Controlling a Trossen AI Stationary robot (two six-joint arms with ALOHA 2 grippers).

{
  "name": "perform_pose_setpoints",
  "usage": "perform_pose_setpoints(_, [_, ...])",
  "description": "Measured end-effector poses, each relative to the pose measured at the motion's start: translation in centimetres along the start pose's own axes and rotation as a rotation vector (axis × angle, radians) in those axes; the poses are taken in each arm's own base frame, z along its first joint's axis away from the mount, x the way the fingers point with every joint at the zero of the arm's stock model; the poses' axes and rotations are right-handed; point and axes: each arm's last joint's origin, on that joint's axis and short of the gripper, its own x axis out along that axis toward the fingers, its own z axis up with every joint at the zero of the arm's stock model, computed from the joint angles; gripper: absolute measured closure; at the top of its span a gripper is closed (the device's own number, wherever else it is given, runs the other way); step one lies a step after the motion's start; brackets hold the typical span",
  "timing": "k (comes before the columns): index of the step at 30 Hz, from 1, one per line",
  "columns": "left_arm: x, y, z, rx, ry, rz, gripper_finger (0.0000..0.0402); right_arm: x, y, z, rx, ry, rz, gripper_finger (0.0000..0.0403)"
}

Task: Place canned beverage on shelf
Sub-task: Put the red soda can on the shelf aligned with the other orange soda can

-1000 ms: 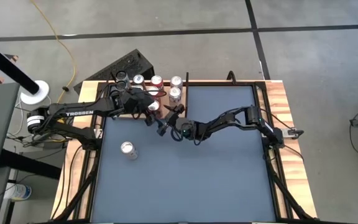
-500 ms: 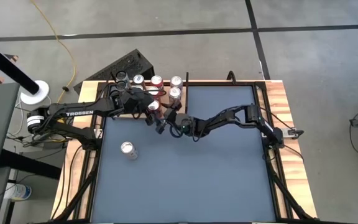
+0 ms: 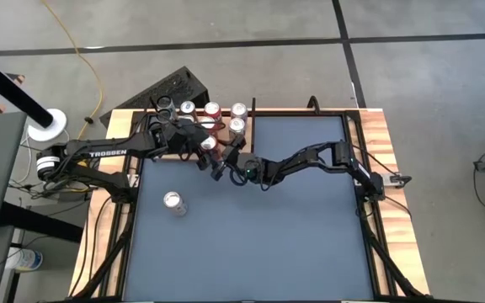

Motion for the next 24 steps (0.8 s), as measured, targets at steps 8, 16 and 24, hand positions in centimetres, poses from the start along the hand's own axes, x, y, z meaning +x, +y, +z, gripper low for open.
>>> perform_pose_setpoints(8, [-0.1,0.0,0.1,-0.009,-0.009,0.002,0.0057,0.4,-0.8,-0.4,0.034,0.032,-0.027,0.0095])
perform_pose_setpoints(16, [-0.6,0.1,0.9,-0.009,0.016,0.005,0.0055,0.5,-1.0,-0.5,0.046,0.046,-0.030,0.0097])
perform_pose_setpoints(24, [-3.0,-1.1,4.3,0.043,0.027,-0.006,0.0054,0.6,-1.1,-0.5,0.046,0.047,-0.040,0.0097])
